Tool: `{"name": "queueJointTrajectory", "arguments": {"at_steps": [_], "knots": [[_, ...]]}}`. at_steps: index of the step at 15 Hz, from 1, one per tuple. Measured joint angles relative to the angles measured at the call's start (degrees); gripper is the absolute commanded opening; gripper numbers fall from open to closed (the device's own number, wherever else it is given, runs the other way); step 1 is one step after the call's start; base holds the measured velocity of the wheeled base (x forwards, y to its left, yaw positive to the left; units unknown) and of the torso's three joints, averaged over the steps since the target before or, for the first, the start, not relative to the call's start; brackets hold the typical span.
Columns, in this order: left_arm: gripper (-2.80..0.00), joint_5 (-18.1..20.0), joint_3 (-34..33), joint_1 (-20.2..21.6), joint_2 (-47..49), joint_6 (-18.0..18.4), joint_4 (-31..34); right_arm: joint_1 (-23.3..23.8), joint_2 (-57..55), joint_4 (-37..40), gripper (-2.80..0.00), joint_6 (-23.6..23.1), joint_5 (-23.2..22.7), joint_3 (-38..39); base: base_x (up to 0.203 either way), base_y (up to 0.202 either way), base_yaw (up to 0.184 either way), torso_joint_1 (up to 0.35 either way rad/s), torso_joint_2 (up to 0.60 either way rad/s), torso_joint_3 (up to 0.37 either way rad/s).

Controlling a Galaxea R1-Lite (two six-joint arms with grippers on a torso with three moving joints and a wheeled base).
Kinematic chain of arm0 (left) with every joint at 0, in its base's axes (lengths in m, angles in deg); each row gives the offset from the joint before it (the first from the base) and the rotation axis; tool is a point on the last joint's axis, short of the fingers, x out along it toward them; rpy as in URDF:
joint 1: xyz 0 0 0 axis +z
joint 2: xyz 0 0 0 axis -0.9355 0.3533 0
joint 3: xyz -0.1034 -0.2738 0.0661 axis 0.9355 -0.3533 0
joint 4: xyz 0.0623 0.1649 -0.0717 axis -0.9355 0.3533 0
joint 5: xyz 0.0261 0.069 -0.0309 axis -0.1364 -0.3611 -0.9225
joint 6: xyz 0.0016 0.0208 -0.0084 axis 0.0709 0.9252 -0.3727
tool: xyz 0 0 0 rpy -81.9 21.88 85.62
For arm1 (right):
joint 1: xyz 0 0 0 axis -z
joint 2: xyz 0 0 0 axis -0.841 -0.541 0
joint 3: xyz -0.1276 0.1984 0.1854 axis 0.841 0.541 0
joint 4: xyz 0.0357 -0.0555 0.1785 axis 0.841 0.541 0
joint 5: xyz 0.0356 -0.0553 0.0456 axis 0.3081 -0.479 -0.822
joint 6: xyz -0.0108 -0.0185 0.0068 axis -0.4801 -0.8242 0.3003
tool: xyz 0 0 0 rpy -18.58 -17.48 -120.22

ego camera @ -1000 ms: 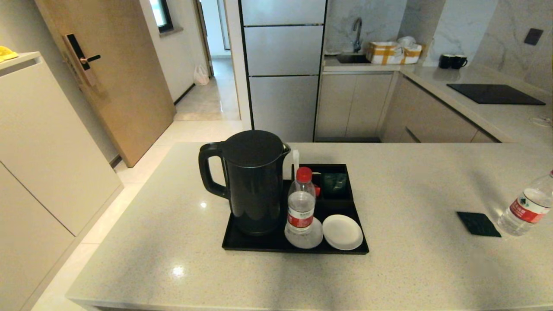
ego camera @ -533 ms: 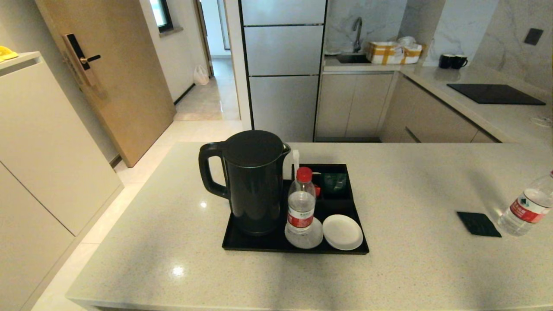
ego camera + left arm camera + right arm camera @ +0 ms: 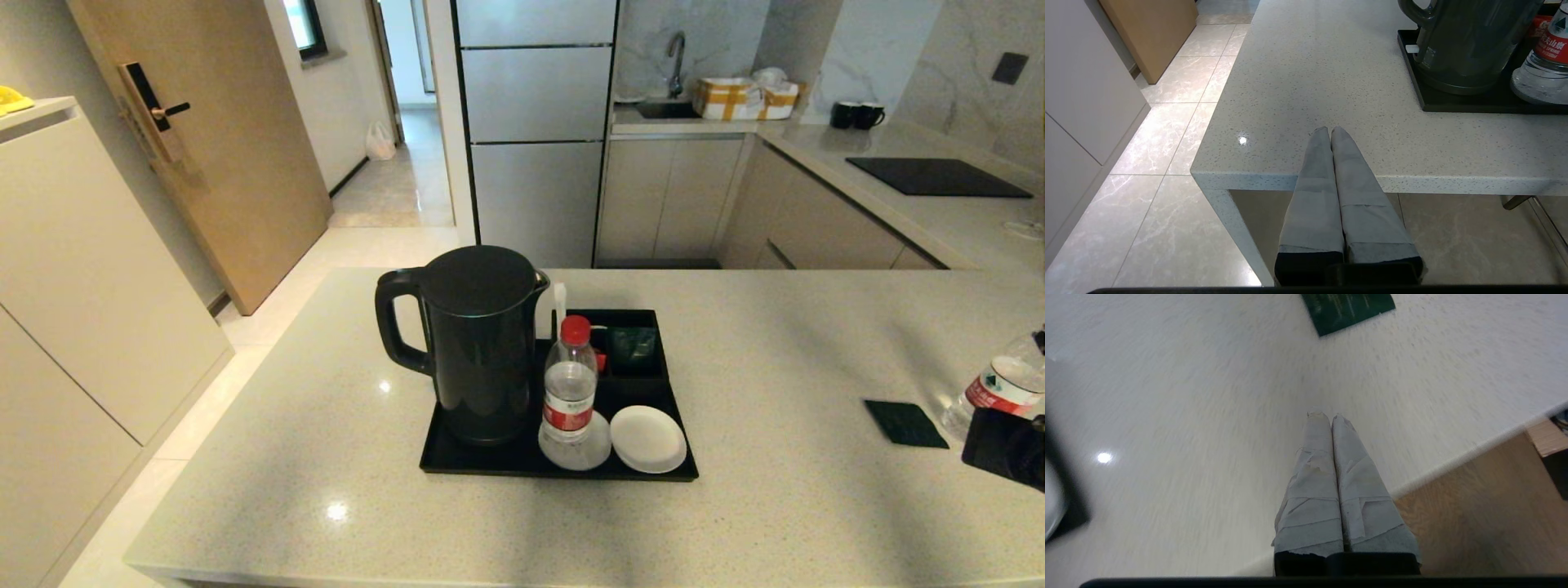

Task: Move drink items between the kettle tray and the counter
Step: Return the tea bag to its original position

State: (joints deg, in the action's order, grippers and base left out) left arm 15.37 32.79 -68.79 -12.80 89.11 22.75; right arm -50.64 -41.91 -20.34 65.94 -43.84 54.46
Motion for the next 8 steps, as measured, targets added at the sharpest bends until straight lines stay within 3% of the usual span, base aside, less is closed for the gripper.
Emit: {"name": "queueJointTrajectory", "arguments": {"at_steps": [5,8], "knots": [[-2.80,-0.01,0.00,0.01,0.00,-0.05,-0.02,3.97,-16.35,-21.59,-2.80,-2.19,0.11,0.95,0.000,0.000,0.000,0.000,0.00,0.000],[-2.80,-0.02,0.00,0.01,0.00,-0.01,-0.02,6.08,-21.80,-29.25,-2.80,-4.40,0.26,0.85,0.000,0.000,0.000,0.000,0.00,0.000]]}}
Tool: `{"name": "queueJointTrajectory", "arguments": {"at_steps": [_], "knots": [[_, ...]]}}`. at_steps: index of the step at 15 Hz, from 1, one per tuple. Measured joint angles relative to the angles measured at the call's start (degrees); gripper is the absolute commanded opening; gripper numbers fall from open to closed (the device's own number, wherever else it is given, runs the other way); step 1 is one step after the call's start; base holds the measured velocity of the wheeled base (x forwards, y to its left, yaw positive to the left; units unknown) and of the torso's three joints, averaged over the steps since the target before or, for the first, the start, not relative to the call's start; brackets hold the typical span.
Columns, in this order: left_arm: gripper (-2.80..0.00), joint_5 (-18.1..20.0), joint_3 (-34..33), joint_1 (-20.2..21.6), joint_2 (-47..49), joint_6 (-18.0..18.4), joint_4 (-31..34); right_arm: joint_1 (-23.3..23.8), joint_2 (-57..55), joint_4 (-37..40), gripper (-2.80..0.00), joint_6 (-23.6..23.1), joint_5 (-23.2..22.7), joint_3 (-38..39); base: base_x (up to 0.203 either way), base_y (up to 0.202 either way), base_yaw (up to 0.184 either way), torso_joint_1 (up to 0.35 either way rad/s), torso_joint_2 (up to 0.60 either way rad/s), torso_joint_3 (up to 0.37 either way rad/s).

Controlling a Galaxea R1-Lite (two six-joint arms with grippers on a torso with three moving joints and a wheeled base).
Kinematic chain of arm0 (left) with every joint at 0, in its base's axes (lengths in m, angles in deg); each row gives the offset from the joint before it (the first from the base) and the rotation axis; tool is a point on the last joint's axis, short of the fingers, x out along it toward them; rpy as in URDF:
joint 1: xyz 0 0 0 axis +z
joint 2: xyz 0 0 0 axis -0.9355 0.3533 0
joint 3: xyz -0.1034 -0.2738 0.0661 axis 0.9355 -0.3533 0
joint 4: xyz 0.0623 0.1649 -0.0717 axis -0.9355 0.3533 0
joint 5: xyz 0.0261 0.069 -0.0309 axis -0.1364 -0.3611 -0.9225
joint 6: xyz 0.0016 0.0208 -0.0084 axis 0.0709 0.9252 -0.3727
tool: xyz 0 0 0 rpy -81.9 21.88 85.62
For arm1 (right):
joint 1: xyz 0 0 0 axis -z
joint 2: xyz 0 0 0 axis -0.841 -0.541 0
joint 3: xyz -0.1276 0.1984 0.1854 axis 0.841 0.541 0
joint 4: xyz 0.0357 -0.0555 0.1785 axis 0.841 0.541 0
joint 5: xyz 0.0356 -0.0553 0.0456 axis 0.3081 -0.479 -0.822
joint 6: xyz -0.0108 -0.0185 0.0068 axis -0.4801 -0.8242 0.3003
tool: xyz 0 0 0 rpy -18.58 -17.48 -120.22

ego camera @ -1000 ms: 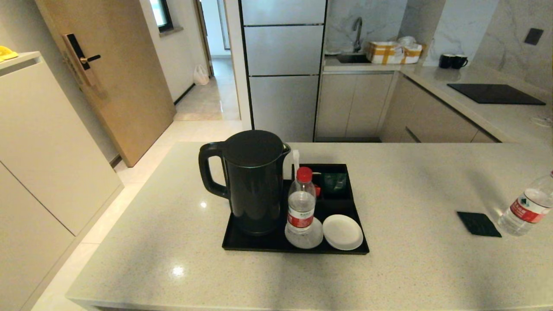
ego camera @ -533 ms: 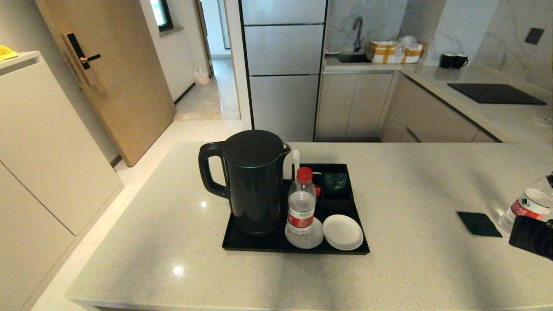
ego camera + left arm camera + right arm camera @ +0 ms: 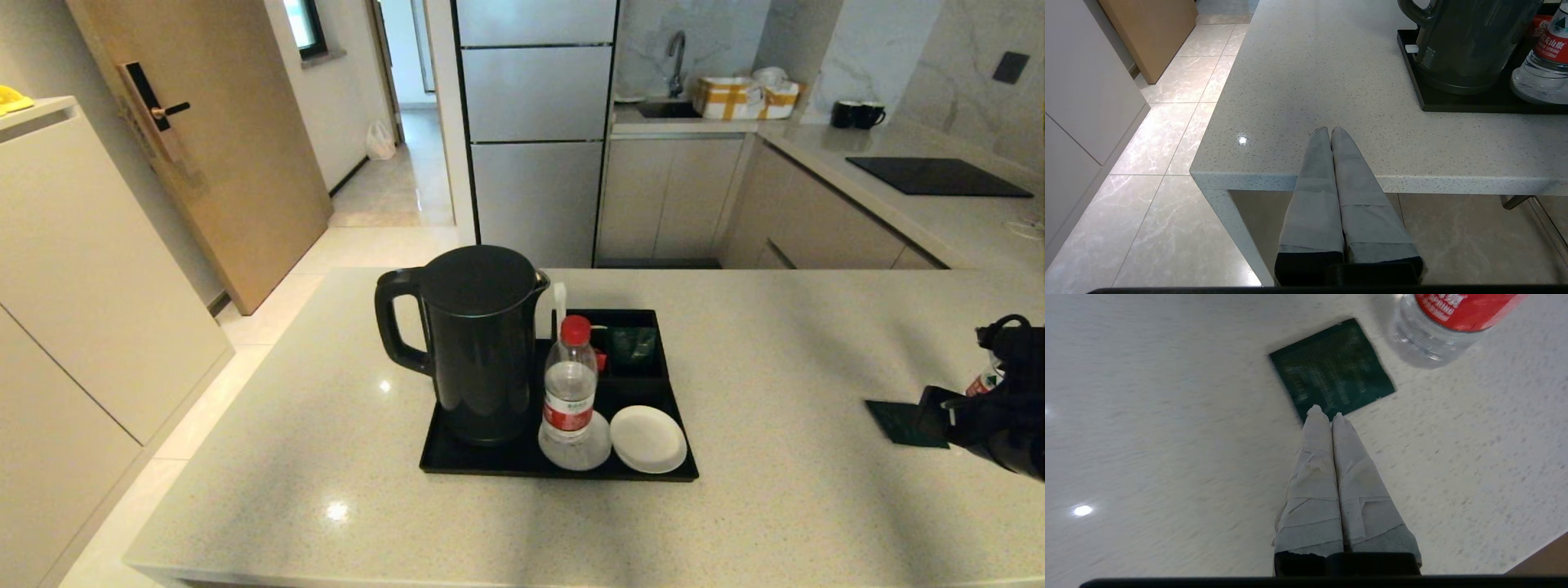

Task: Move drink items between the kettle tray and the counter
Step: Return the tea bag to its original position

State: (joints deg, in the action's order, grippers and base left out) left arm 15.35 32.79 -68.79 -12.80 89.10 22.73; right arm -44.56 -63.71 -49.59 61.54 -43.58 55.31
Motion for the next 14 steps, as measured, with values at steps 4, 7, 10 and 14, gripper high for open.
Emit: {"name": "queueJointTrajectory", "arguments": {"at_steps": [4,7,10,14], "knots": [[-2.80,0.00,0.00,0.00,0.00,-0.02,0.00,0.45,-4.86,-6.83,-2.80,-1.19,0.59,1.60,0.000,0.000,0.000,0.000,0.00,0.000],[-2.80,0.02,0.00,0.07,0.00,-0.02,0.00,0.42,-6.67,-9.84,-2.80,-3.82,4.47,2.68,0.000,0.000,0.000,0.000,0.00,0.000],[-2.80,0.00,0.00,-0.01,0.00,-0.02,0.00,0.45,-7.65,-10.77,-2.80,-4.05,4.66,3.41,0.000,0.000,0.000,0.000,0.00,0.000],[-2.80,0.02,0.00,-0.01,0.00,-0.02,0.00,-0.08,-8.88,-11.58,-2.80,-4.61,3.39,5.54,0.000,0.000,0.000,0.000,0.00,0.000]]}}
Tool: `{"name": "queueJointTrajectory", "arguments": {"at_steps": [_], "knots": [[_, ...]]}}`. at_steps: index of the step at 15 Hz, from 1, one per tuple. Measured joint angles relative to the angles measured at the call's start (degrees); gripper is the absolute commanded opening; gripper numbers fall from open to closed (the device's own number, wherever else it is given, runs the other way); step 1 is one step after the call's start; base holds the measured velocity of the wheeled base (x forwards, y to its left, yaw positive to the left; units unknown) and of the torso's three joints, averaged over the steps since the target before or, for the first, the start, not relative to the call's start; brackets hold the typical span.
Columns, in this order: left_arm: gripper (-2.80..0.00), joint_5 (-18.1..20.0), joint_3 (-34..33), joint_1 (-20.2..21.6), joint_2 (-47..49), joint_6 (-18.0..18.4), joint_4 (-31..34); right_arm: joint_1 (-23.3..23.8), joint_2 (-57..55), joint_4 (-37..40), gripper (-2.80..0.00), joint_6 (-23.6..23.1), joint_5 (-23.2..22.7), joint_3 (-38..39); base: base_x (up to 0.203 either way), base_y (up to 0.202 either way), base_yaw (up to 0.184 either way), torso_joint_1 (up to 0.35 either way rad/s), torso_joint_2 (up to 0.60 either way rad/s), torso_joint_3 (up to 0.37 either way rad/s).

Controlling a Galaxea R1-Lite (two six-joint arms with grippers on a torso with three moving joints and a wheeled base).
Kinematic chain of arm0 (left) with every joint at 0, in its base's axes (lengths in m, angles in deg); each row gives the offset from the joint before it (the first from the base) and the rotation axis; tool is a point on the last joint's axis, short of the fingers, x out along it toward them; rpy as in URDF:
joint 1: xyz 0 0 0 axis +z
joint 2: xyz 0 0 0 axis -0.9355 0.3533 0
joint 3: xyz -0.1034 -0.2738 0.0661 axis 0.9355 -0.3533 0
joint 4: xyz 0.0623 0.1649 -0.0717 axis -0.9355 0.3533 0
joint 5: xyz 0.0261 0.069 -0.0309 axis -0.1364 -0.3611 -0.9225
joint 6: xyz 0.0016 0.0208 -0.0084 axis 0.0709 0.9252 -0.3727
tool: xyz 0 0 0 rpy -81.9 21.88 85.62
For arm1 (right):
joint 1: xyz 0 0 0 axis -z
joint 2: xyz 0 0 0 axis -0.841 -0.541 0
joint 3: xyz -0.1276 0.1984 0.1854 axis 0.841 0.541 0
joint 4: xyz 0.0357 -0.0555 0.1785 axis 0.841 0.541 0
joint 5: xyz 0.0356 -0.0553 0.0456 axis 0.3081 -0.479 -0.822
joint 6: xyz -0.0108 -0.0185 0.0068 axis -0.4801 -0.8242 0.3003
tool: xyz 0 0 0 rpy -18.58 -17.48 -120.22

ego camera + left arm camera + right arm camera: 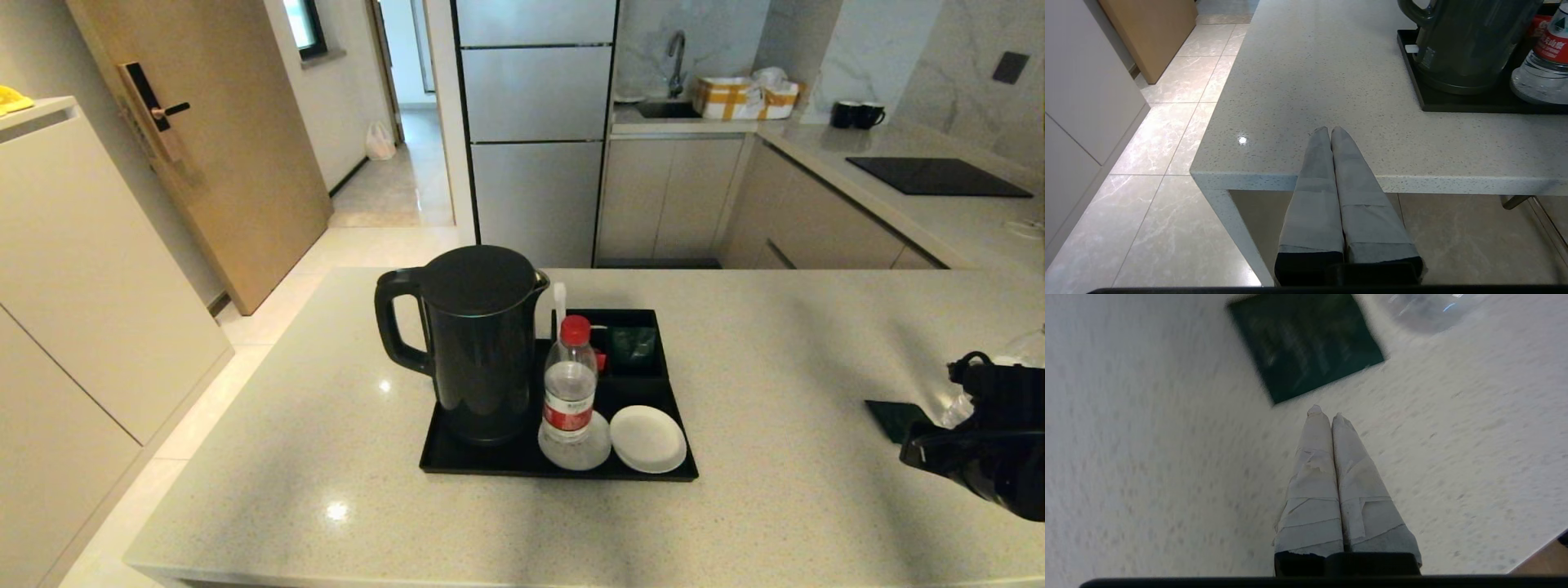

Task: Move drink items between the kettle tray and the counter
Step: Return the tea bag to its original position

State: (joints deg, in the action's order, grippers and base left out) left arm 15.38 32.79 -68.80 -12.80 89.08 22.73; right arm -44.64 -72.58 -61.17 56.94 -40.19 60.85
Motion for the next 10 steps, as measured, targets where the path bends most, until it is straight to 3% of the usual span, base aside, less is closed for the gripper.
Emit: {"name": "queueJointTrajectory", "arguments": {"at_steps": [5,6,10], "knots": [[-2.80,0.00,0.00,0.06,0.00,-0.01,0.00,-0.79,-0.99,-2.44,-2.80,-0.97,-1.99,2.11,0.000,0.000,0.000,0.000,0.00,0.000],[-2.80,-0.02,0.00,0.00,0.00,0.00,0.01,-0.98,-1.42,-3.88,0.00,-1.18,-2.01,2.59,0.000,0.000,0.000,0.000,0.00,0.000],[-2.80,0.00,0.00,0.01,0.00,0.00,0.00,-1.31,-3.95,-13.53,0.00,-2.66,-1.07,4.32,0.000,0.000,0.000,0.000,0.00,0.000]]}}
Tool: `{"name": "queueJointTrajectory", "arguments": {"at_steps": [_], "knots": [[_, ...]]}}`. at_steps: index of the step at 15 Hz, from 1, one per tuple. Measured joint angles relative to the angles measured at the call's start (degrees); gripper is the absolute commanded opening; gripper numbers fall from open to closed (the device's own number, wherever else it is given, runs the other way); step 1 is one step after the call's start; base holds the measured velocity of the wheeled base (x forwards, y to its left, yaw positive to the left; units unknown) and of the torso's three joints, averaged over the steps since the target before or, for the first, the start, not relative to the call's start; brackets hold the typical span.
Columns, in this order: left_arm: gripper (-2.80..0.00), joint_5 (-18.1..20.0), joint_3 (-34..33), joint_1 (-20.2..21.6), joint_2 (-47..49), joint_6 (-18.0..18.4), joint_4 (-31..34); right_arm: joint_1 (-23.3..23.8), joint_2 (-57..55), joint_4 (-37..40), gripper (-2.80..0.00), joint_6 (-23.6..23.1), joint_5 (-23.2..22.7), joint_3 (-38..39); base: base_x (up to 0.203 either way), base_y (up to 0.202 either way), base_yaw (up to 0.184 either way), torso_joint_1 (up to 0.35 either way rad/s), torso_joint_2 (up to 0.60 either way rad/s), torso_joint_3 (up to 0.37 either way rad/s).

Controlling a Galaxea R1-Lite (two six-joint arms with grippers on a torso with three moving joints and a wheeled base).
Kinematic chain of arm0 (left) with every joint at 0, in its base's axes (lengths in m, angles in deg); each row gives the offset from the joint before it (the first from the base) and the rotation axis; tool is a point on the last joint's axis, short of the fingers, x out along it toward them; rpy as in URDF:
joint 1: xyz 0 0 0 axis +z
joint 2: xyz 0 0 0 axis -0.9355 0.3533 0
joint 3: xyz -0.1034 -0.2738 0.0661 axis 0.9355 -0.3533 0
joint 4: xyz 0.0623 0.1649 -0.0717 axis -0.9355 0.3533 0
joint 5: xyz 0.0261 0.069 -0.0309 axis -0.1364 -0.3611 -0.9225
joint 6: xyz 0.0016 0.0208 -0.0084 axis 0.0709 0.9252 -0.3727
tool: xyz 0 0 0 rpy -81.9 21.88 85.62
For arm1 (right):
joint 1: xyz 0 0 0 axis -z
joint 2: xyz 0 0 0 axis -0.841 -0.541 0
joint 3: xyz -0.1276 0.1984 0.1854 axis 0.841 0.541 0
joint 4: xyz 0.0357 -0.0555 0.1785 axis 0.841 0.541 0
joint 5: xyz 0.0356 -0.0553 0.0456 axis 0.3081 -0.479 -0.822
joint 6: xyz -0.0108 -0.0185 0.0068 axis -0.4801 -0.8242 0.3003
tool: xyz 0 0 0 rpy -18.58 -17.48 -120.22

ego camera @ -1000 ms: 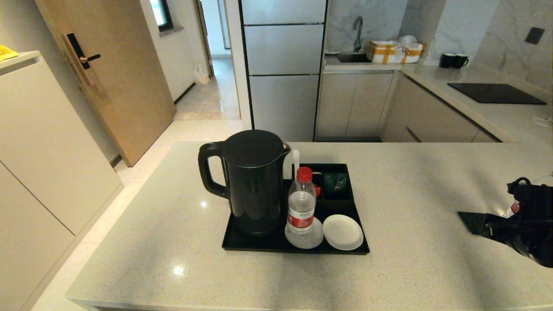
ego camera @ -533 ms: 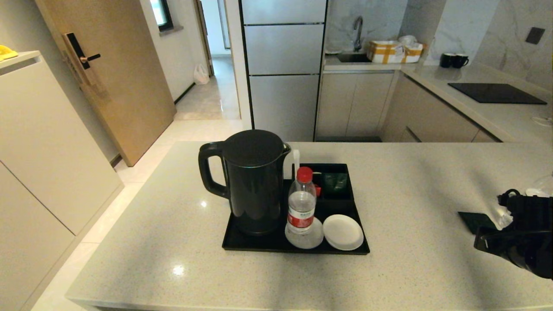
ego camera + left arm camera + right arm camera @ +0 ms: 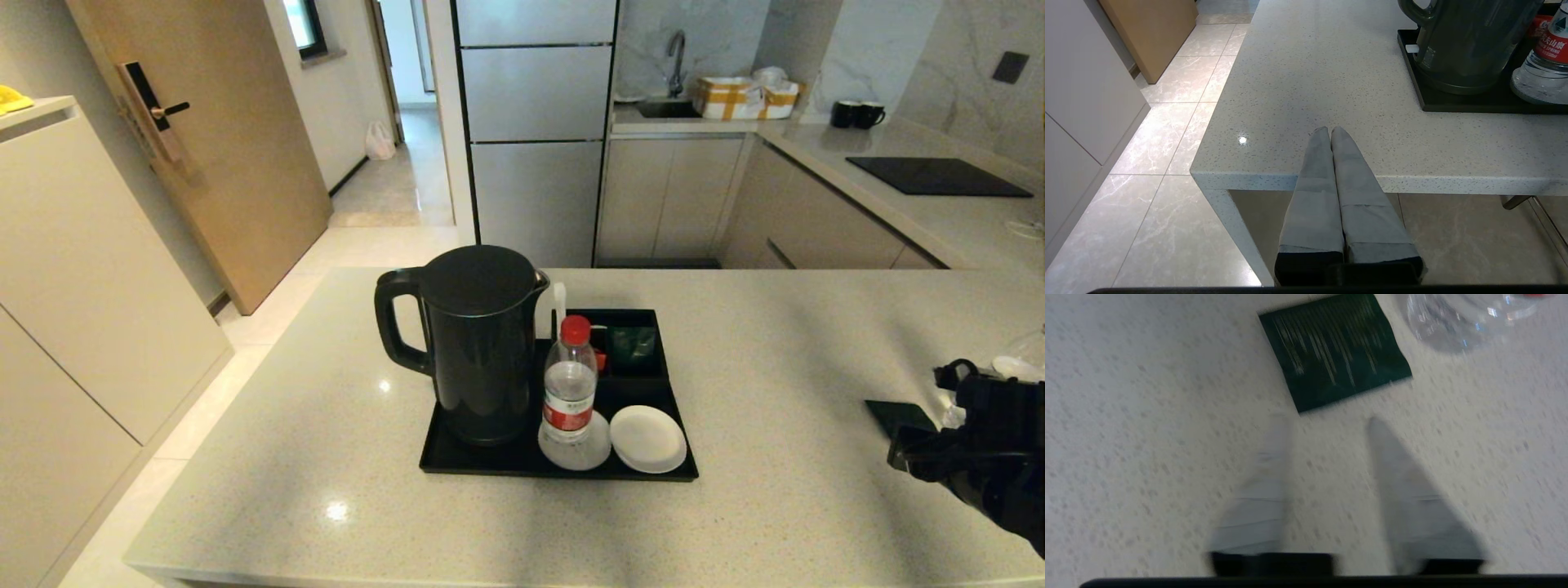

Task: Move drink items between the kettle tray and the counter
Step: Return the tea bag to its original position

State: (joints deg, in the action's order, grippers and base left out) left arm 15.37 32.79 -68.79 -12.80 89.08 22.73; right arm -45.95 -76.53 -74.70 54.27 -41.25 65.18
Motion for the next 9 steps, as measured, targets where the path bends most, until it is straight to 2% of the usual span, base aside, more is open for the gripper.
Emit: {"name": "queueJointTrajectory", "arguments": {"at_steps": [6,9], "knots": [[-2.80,0.00,0.00,-0.04,0.00,-0.02,0.00,-0.09,-7.82,-12.04,0.00,-4.01,1.57,1.93,0.000,0.000,0.000,0.000,0.00,0.000],[-2.80,-0.02,0.00,-0.01,0.00,0.00,0.02,-0.09,-10.36,-14.39,0.00,-4.45,3.17,1.92,0.000,0.000,0.000,0.000,0.00,0.000]]}}
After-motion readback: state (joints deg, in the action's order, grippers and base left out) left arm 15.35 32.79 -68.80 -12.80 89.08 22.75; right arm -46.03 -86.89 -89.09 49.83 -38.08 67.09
